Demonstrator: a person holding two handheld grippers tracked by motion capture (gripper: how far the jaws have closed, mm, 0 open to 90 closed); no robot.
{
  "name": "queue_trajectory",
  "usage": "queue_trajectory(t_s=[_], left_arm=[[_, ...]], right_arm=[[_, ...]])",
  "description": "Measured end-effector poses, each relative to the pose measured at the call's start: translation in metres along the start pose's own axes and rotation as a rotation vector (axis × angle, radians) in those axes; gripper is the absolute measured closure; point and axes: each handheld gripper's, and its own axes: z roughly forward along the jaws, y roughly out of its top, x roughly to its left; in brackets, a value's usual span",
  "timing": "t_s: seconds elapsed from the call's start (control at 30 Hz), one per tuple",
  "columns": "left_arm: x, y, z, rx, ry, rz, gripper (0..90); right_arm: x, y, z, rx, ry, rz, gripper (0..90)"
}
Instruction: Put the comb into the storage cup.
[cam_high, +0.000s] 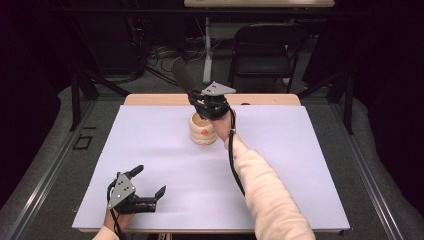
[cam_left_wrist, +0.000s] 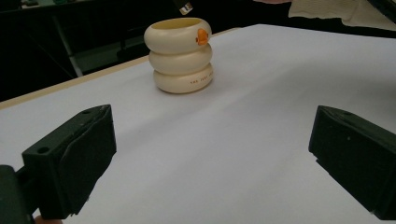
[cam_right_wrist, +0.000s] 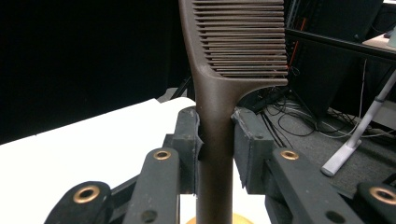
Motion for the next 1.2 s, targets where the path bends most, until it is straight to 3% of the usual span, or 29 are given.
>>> queue_trajectory(t_s=[1.2], left_arm=[[0.0, 0.0, -0.001, -0.002, 0.003, -0.001, 0.8]], right_arm=[[-0.005, -0.023, 0.009, 0.029, 0.004, 0.03, 72.2]])
